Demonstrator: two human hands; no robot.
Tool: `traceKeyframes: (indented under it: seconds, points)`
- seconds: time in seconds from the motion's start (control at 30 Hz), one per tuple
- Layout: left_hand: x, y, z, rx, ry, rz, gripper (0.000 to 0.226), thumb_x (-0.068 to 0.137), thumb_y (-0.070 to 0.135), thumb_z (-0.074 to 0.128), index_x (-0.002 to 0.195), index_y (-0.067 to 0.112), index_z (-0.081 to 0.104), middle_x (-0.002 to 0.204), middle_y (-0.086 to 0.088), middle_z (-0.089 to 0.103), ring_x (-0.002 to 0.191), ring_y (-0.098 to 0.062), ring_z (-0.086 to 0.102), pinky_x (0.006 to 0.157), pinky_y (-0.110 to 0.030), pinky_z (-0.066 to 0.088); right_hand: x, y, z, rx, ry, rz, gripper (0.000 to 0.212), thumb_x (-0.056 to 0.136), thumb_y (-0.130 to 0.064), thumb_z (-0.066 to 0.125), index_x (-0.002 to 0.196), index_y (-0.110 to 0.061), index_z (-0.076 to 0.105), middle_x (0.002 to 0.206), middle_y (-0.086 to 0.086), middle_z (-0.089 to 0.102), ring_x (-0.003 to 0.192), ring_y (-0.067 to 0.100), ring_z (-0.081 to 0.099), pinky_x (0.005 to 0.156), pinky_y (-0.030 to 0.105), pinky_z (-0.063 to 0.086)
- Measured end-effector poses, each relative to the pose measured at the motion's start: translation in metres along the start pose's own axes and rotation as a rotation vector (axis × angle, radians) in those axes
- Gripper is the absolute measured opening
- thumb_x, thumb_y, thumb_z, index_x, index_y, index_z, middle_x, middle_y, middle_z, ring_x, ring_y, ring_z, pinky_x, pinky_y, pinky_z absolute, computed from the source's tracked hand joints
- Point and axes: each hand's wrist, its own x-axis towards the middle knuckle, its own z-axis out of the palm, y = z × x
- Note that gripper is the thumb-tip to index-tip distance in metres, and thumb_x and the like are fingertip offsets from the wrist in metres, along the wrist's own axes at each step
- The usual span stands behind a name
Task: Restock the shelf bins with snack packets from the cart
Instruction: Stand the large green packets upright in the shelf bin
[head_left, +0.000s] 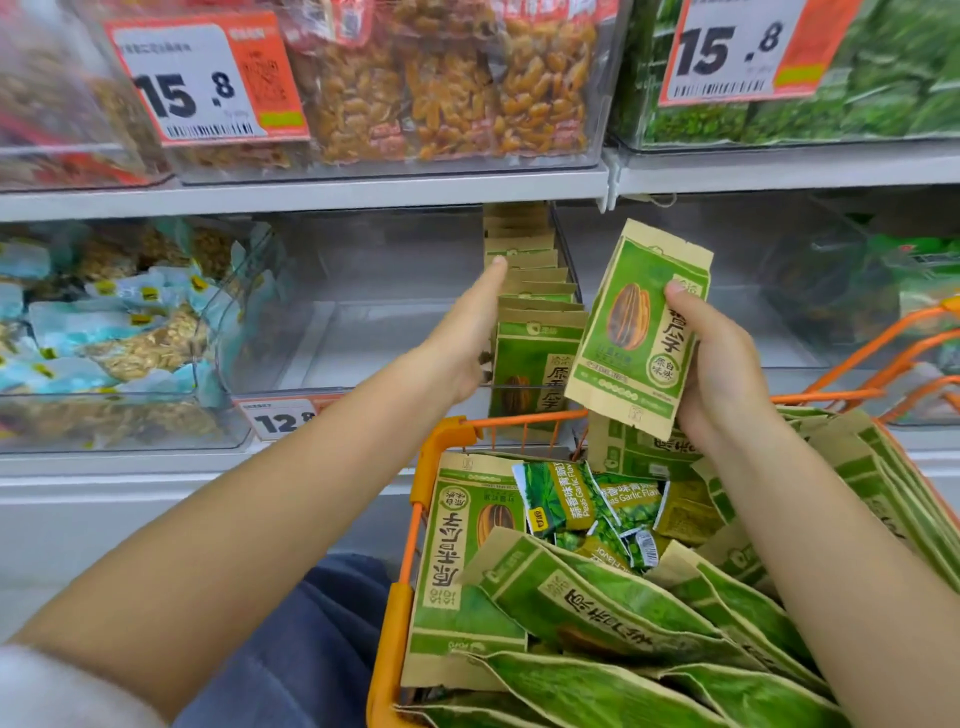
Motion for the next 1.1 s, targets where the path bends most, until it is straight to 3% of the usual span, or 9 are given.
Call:
traceKeyframes:
  seconds: [0.1,0.23,0.5,0.7,0.77,0.87,0.93,1.0,1.1]
  points:
    - [-0.010,-0.003,-0.019,0.310,0.111,0.207,0.079,0.082,0.060,0.063,0.141,0.017,0.034,0.141,-0.004,0.043,0.129,-0.024,0.045,0.106,-0.046,0.041,0.001,0.000,-0.002,0.036,-0.006,-0.005,0.032,0.093,-0.028,0.057,0.118,-0.009,0.064,0.106,0.011,0.072,0.097,0.030,0.069,0.087,0.049,0.055]
    - [-0.023,-0.009,-0.027,0.674,0.169,0.523,0.039,0.082,0.041,0.073,0.102,0.016,0.051,0.097,0.004,0.060,0.090,-0.020,0.063,0.080,-0.036,0.052,0.003,0.001,-0.002,0.041,-0.005,-0.011,0.034,0.092,-0.027,0.059,0.119,-0.007,0.063,0.107,0.013,0.071,0.099,0.033,0.068,0.090,0.052,0.053]
    - [-0.014,-0.012,-0.032,0.743,0.178,0.425,0.017,0.087,0.022,0.072,0.076,0.013,0.062,0.083,-0.007,0.067,0.061,-0.011,0.067,0.062,-0.027,0.060,0.004,0.004,-0.001,0.009,-0.017,-0.014,0.033,0.092,-0.024,0.060,0.118,-0.004,0.062,0.107,0.016,0.070,0.099,0.035,0.068,0.088,0.053,0.053]
    - [-0.017,-0.002,-0.037,1.007,0.076,0.423,0.016,0.089,0.031,0.068,0.096,0.016,0.071,0.095,-0.002,0.072,0.081,-0.016,0.066,0.075,-0.033,0.052,-0.001,0.001,0.002,0.044,-0.083,-0.128,0.028,0.092,-0.023,0.058,0.114,-0.006,0.063,0.105,0.014,0.070,0.095,0.032,0.067,0.088,0.049,0.054]
    - [-0.024,0.002,-0.049,0.888,0.025,0.388,0.026,0.086,0.034,0.071,0.109,0.022,0.068,0.108,0.005,0.067,0.095,-0.012,0.062,0.081,-0.028,0.047,-0.005,-0.002,0.005,0.026,-0.163,-0.153,0.024,0.091,-0.023,0.057,0.109,-0.009,0.064,0.098,0.011,0.071,0.089,0.027,0.068,0.082,0.042,0.056]
    - [-0.049,0.010,-0.064,0.335,0.137,0.417,0.020,0.091,0.037,0.062,0.103,0.022,0.066,0.109,0.000,0.069,0.095,-0.013,0.067,0.087,-0.030,0.053,-0.013,-0.006,0.018,-0.137,-0.339,-0.067,0.014,0.090,-0.023,0.058,0.092,-0.011,0.066,0.075,0.005,0.072,0.063,0.018,0.069,0.062,0.029,0.058]
    - [-0.068,0.012,-0.063,0.072,-0.044,0.254,0.033,0.091,0.045,0.052,0.105,0.018,0.066,0.101,-0.007,0.073,0.085,-0.018,0.071,0.077,-0.031,0.058,-0.023,-0.005,0.037,-0.336,-0.454,0.004,0.015,0.091,-0.023,0.060,0.089,-0.010,0.066,0.066,0.002,0.070,0.055,0.013,0.066,0.052,0.023,0.055]
    - [-0.081,0.004,-0.060,0.058,-0.219,0.172,0.042,0.083,0.042,0.056,0.112,0.013,0.066,0.103,-0.009,0.073,0.085,-0.020,0.070,0.076,-0.033,0.060,-0.031,-0.001,0.058,-0.473,-0.540,0.011,0.021,0.092,-0.026,0.060,0.092,-0.006,0.067,0.069,0.002,0.071,0.058,0.012,0.067,0.052,0.020,0.052]
    - [-0.081,0.001,-0.071,-0.143,-0.195,0.083,0.044,0.076,0.028,0.063,0.114,0.006,0.067,0.107,-0.015,0.072,0.085,-0.022,0.070,0.075,-0.035,0.060,-0.030,0.002,0.076,-0.730,-0.476,-0.195,0.033,0.096,-0.041,0.052,0.093,-0.012,0.068,0.079,-0.003,0.072,0.068,0.012,0.067,0.060,0.026,0.051]
